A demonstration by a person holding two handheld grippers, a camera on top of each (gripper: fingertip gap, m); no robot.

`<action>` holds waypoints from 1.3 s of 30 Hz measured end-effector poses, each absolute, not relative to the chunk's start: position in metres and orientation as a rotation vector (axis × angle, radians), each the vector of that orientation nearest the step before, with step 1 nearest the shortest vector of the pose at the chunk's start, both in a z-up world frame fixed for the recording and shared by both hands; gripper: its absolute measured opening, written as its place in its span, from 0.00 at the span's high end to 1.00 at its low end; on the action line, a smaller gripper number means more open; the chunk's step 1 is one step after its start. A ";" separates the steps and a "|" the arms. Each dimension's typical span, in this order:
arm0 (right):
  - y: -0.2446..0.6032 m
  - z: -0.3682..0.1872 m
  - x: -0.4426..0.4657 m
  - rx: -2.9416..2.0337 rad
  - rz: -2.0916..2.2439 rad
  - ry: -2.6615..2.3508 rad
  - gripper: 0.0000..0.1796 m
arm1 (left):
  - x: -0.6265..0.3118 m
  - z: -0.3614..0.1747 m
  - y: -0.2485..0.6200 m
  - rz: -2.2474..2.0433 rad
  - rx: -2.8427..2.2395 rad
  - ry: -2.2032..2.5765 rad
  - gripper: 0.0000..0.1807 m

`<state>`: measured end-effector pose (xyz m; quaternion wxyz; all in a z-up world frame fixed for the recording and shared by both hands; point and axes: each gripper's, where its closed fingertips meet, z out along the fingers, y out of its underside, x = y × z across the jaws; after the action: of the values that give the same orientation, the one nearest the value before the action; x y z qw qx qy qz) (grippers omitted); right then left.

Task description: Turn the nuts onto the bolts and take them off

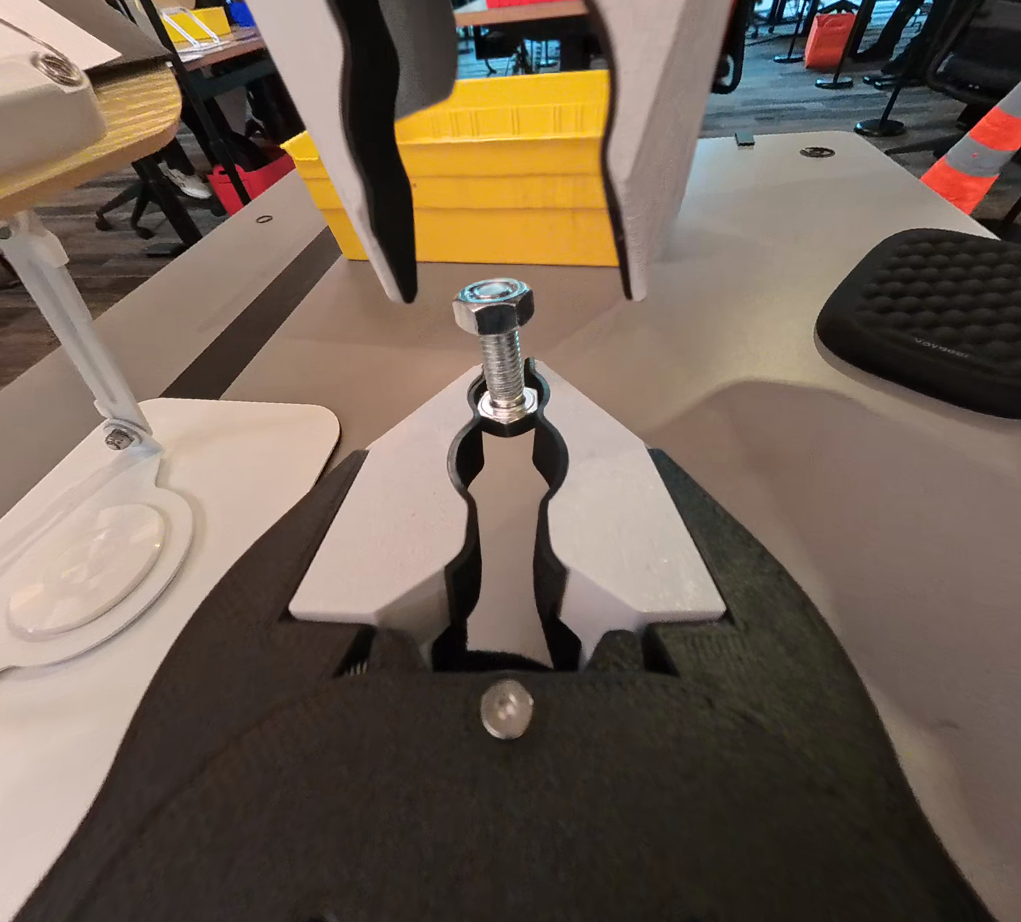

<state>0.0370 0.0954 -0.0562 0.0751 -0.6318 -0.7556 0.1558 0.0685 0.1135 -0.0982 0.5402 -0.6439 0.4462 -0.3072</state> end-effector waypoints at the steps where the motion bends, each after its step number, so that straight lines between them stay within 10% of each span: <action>1: 0.099 -0.056 0.038 -1.773 0.361 -2.330 0.73 | 0.069 -0.098 0.113 -0.734 -1.528 1.060 0.95; 12: 0.101 -0.063 0.039 -1.153 -0.035 -2.625 0.91 | 0.070 -0.097 0.111 -0.744 -1.519 1.064 0.94; 23: 0.091 -0.058 0.034 -2.210 0.539 -2.066 0.84 | 0.069 -0.096 0.113 -0.735 -1.522 1.057 0.95; 39: 0.095 -0.070 0.035 -1.269 -0.071 -2.598 0.91 | 0.072 -0.099 0.111 -0.732 -1.527 1.078 0.95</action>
<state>0.0346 0.0951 -0.0699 0.1244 -0.4353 -0.8913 -0.0243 0.0716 0.1107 -0.0990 0.5372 -0.6416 0.4529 -0.3077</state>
